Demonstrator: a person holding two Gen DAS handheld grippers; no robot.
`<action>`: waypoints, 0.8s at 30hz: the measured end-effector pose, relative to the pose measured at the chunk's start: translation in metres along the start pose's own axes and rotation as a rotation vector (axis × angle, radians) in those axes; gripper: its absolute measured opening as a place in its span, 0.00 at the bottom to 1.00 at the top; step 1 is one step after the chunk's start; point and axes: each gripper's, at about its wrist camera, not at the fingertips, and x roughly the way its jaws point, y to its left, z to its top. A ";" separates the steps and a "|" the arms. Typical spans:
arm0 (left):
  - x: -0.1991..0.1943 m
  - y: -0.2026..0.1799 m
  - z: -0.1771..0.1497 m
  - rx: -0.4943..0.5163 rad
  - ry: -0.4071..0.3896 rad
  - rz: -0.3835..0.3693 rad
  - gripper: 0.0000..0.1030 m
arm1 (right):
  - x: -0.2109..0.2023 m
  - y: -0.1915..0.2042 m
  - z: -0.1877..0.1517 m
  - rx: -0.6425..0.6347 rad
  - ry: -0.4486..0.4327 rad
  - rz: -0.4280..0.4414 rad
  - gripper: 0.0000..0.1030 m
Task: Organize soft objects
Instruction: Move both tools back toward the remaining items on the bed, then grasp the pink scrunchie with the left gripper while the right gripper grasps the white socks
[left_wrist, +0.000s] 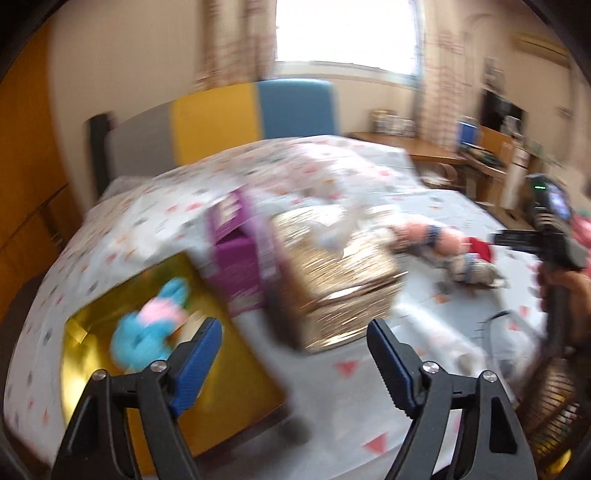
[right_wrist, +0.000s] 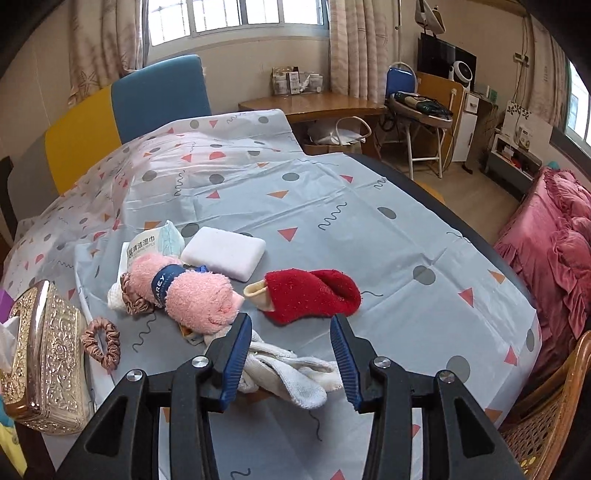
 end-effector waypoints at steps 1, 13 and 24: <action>0.003 -0.010 0.011 0.029 -0.003 -0.027 0.66 | -0.001 0.000 0.000 0.001 0.000 0.004 0.43; 0.121 -0.151 0.116 0.470 0.284 -0.176 0.53 | -0.005 -0.009 0.005 0.056 0.005 0.075 0.43; 0.245 -0.181 0.095 0.626 0.667 -0.004 0.39 | -0.004 -0.049 0.008 0.250 0.024 0.113 0.44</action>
